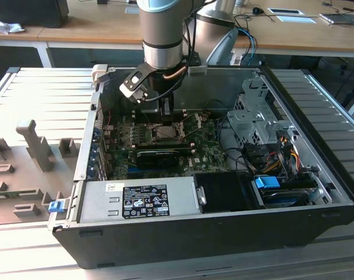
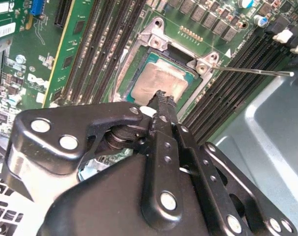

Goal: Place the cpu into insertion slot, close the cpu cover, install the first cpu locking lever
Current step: 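Place the cpu into insertion slot, then close the cpu cover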

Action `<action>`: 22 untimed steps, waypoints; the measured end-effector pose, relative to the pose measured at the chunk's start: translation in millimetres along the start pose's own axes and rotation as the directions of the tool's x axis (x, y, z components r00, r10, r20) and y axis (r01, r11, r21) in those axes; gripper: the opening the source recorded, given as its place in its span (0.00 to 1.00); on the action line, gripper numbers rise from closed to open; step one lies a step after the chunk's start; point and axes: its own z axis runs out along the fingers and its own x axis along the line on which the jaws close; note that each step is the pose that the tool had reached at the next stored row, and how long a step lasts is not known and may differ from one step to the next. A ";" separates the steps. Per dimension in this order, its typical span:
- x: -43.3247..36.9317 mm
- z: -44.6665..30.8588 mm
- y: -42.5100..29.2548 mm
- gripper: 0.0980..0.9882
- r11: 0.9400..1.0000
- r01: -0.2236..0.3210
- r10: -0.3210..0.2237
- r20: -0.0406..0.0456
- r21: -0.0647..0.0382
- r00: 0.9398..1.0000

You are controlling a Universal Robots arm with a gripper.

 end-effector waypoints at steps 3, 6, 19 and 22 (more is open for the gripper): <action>0.1 -2.3 0.2 0.01 1.000 0.000 0.000 0.000 0.000 1.000; 0.1 -4.1 0.3 0.01 1.000 0.000 0.000 0.000 0.000 1.000; -1.4 -4.1 6.7 0.01 1.000 -0.001 0.001 -0.001 0.001 1.000; -1.4 -4.1 6.9 0.01 1.000 0.000 0.000 -0.001 0.001 1.000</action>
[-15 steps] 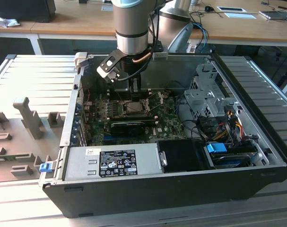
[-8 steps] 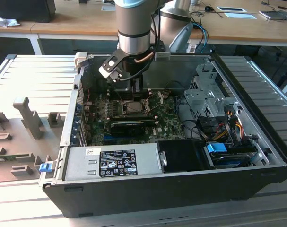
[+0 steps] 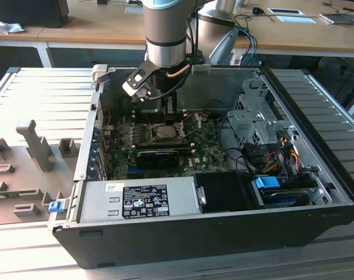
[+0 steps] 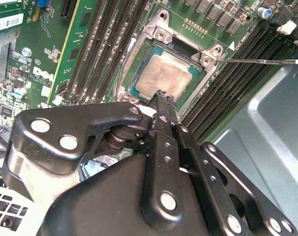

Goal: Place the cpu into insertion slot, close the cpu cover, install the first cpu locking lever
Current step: 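Close the cpu cover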

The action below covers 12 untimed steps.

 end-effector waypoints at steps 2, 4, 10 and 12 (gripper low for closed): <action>0.0 0.0 0.1 0.01 1.000 0.000 0.000 0.000 0.000 1.000; 0.0 0.0 0.1 0.01 1.000 0.000 0.000 0.000 0.000 1.000; 0.0 0.0 0.2 0.01 1.000 0.000 0.000 0.000 0.000 1.000; 0.0 0.0 0.2 0.01 1.000 0.000 0.000 0.000 0.000 1.000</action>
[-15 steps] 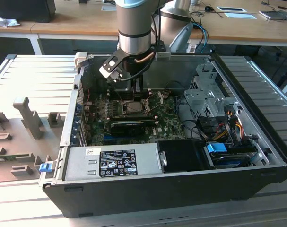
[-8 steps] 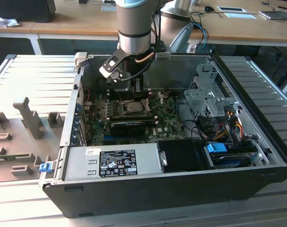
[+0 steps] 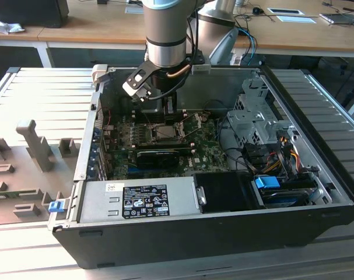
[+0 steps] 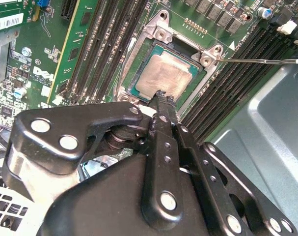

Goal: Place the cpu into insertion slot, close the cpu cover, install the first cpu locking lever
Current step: 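Close the cpu cover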

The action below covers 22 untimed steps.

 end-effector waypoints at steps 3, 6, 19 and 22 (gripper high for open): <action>0.0 0.0 0.1 0.01 1.000 0.000 0.000 0.000 0.000 1.000; 0.0 0.0 0.1 0.01 1.000 0.000 0.000 0.000 0.000 1.000; 0.8 -23.9 2.1 0.01 1.000 0.000 0.000 0.000 0.000 1.000; 1.0 -27.1 2.7 0.01 1.000 0.000 0.000 0.000 0.000 1.000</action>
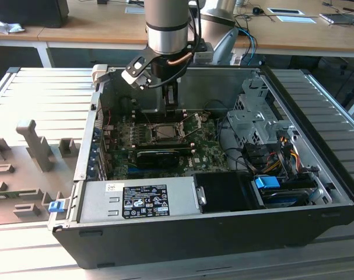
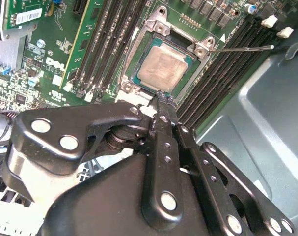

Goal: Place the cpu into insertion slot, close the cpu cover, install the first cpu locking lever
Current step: 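Close the cpu cover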

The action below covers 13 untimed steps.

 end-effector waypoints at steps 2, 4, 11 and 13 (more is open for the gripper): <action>0.0 -0.2 1.5 0.01 1.000 0.000 0.000 0.000 0.000 1.000; 0.0 -0.3 2.3 0.01 1.000 0.000 0.000 0.000 0.000 1.000; 0.1 -0.5 4.0 0.01 1.000 0.000 0.000 0.000 0.000 1.000; 0.1 -0.6 4.3 0.01 1.000 0.000 0.000 0.000 0.000 1.000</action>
